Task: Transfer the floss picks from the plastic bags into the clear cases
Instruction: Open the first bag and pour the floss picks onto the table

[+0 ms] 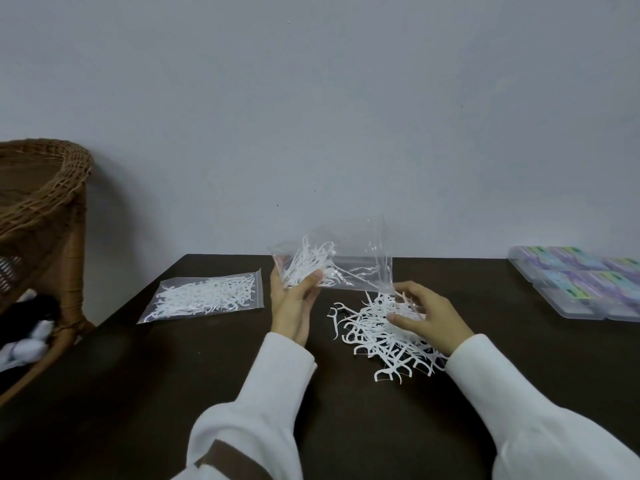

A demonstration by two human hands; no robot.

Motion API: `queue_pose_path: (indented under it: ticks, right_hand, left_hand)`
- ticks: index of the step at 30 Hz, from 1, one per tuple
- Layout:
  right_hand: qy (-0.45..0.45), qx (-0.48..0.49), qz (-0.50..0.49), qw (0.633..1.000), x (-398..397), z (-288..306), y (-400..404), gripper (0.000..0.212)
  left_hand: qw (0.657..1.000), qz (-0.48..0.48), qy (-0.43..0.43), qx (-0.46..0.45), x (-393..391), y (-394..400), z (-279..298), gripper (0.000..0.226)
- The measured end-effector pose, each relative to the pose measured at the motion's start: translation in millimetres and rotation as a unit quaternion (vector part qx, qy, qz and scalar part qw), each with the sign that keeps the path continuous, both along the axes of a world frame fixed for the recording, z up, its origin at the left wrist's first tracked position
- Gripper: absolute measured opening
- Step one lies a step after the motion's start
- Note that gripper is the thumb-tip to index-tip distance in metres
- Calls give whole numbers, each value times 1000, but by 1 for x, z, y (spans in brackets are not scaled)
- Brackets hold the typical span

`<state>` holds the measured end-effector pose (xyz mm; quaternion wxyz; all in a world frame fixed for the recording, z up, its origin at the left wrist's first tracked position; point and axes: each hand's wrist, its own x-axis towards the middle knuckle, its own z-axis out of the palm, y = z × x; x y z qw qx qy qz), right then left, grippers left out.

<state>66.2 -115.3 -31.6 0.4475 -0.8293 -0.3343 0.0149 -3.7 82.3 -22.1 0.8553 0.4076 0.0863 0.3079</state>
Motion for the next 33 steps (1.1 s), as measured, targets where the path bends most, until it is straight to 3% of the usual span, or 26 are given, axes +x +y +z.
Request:
queue_pose_path:
  ticks: [4,8,10,15,17,21,26,30,33]
  right_hand:
    - [-36,47,-30,998,-2,5,1,36]
    - [66,234,-43,969,-3,10,1,27]
    - [110,273,-25,956,-1,11,1,17]
    - [172,211,22,962,1,7,3,19]
    - [184,193,44,963,2,5,4,30]
    - [139,226,29,964,2,6,1,39]
    - [46,228,-1,973,2,10,-4,37]
    - [36,243,-17,969,3,12,-5,18]
    - [45,216,-26,975,5,12,-5,16]
  left_hand:
    - [1000,-29,2,-6,2,-5,2,63]
    - [999,-34,10,20,2,-7,4,66]
    - [999,-41,5,29,1,-8,4,68]
    - [991,-127,-47,-11,-2,-12,6,83]
    - [985,-158,-57,-43,-2,-12,5,96]
    - [988,-147,-5,-40,-1,-13,6,107]
    - [985,-76,46,149,-4,-16,4,121]
    - [955,-69,65,283,-1,-15,-5,140]
    - [922,-14,91,377,-2,-19,-10,130]
